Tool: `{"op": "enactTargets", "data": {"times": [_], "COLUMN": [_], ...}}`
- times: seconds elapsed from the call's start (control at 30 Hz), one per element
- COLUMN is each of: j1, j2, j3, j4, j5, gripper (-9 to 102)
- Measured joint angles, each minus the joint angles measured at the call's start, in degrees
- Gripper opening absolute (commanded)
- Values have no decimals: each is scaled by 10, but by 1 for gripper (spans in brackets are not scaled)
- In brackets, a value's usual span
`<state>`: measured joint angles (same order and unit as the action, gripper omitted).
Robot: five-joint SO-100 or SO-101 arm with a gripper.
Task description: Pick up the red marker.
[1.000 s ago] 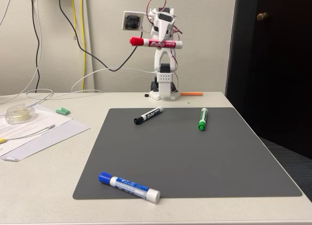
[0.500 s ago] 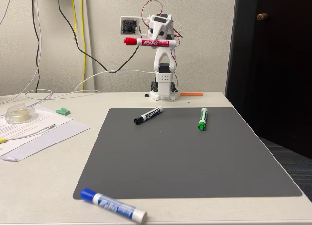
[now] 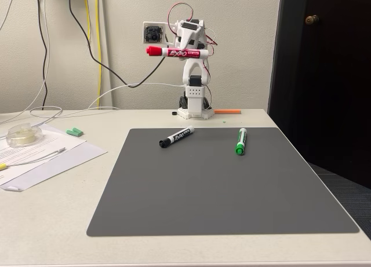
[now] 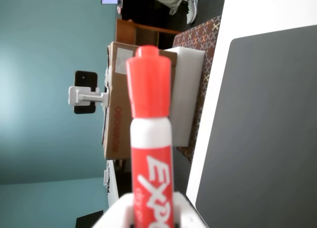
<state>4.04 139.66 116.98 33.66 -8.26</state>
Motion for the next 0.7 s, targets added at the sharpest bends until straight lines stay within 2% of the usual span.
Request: {"op": "enactTargets", "data": {"times": [0.7], "j1": [0], "j2": [0], "j3": [0], "j4": [-8], "j5": [1], "gripper": [0]}}
